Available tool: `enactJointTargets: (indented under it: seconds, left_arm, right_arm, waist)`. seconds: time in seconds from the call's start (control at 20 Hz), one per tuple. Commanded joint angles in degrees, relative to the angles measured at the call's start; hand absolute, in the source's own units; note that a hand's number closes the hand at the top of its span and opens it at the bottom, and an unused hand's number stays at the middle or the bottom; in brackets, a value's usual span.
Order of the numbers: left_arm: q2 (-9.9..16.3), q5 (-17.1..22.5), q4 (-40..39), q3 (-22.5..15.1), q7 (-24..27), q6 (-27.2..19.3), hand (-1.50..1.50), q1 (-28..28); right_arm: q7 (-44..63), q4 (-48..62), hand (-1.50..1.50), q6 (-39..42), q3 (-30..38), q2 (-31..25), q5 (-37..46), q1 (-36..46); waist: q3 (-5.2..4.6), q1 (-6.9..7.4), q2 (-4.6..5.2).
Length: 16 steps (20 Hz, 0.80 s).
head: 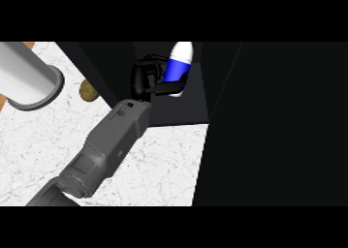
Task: Pick up the bottled water, place it into the cabinet and close the cabinet
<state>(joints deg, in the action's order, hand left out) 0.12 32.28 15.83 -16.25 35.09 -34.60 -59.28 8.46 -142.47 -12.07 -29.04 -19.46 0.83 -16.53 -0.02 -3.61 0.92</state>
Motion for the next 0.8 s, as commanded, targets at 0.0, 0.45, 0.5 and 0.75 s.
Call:
enactJointTargets:
  seconds: [0.0,0.45,0.5,0.75]
  left_arm:
    - [-0.12,-0.92,-4.23,-0.41,1.16,-2.03,1.5,-3.32]
    - [-0.11,-1.12,-7.85,2.03,4.23,1.24,-1.5,-3.61]
    - [1.18,-1.24,-9.13,2.57,4.73,1.84,-1.5,-3.99]
    - [-0.11,-0.3,-9.77,4.14,4.45,3.18,-1.5,-4.9]
  right_arm:
    - [-1.65,-0.43,-1.5,1.58,1.27,0.21,-3.6,-0.34]
    - [-0.04,-4.44,-1.5,1.1,-0.21,0.1,-1.56,-2.04]
    - [-0.86,-4.61,-1.5,0.81,-0.98,0.41,-0.91,-2.55]
    - [-1.06,-1.86,-1.5,1.89,-0.41,0.85,-1.63,-0.26]
  waist:
    - [0.03,-0.83,0.4]
    - [-0.05,-0.77,0.36]
    - [-0.07,-1.13,0.55]
    - [-0.06,-0.74,0.6]
